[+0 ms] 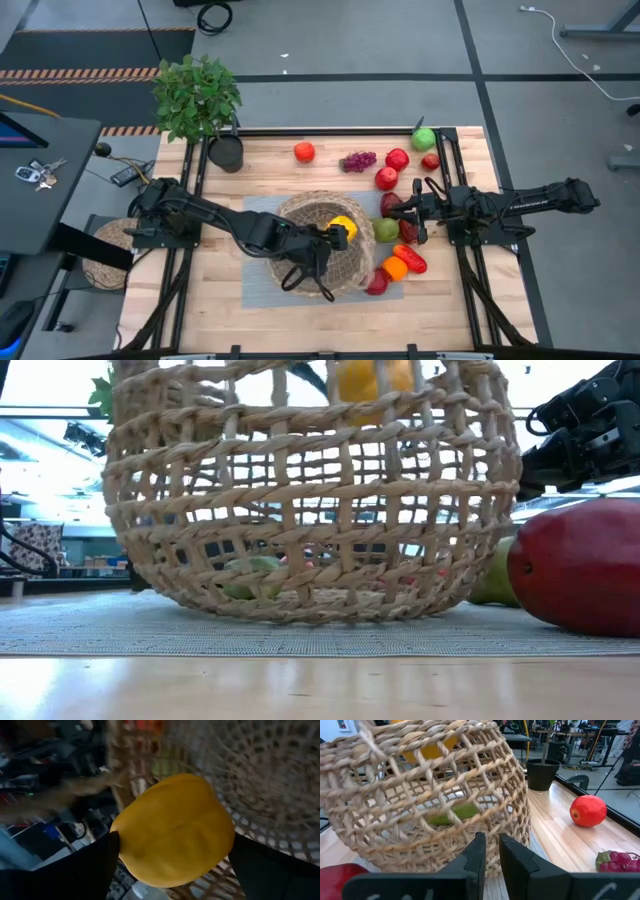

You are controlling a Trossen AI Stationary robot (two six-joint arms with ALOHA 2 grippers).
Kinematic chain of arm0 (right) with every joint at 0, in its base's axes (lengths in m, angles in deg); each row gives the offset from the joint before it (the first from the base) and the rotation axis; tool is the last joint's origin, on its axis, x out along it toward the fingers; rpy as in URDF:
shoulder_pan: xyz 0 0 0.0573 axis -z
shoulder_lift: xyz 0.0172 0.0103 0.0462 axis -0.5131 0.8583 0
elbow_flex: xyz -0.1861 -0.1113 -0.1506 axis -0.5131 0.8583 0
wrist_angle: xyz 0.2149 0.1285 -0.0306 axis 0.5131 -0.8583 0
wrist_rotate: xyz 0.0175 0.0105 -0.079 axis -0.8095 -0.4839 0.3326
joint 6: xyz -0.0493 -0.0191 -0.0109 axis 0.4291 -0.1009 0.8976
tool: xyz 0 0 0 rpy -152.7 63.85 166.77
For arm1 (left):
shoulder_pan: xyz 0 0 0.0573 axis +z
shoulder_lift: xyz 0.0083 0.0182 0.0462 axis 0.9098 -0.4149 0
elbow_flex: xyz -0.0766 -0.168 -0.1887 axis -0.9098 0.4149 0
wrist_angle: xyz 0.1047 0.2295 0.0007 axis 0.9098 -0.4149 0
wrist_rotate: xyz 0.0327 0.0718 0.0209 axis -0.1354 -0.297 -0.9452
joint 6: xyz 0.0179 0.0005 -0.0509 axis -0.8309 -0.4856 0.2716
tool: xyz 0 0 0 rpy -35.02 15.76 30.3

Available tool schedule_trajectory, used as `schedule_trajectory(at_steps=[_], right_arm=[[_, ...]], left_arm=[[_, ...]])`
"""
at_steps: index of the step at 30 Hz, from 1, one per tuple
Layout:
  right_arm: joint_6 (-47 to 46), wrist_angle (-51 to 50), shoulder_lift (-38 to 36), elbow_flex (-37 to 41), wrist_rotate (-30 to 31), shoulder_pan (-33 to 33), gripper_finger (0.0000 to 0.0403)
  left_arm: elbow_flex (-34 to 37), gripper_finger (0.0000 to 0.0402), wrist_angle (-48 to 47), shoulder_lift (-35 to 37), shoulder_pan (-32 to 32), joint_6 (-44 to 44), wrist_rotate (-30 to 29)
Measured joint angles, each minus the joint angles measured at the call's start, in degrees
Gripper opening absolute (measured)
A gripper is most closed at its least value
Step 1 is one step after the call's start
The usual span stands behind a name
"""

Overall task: Build produce basket
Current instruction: Put the bell pepper into the basket

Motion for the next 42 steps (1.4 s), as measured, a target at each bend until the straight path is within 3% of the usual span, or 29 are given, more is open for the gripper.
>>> schedule_trajectory(at_steps=[5,12,23,33,42], right_arm=[[0.0,0.0,0.0,0.0,0.0,0.0,0.0061],[0.0,0.0,0.0,0.0,0.0,0.0,0.0061],[0.0,0.0,0.0,0.0,0.0,0.0,0.0061],[0.0,0.0,0.0,0.0,0.0,0.0,0.0061],[0.0,0.0,0.0,0.0,0.0,0.0,0.0061]], left_arm=[[0.1,0.0350,1.8,-0.1,0.7,4.7,5.3],[5.4,0.0350,1.9,-0.4,3.3,13.5,13.1],[12.8,0.0350,2.5,-0.4,9.4,32.8,18.5],[17.5,0.0350,9.4,-0.4,11.6,34.3,24.4],[17.5,0.0350,6.9,-0.4,11.2,37.2,28.0]])
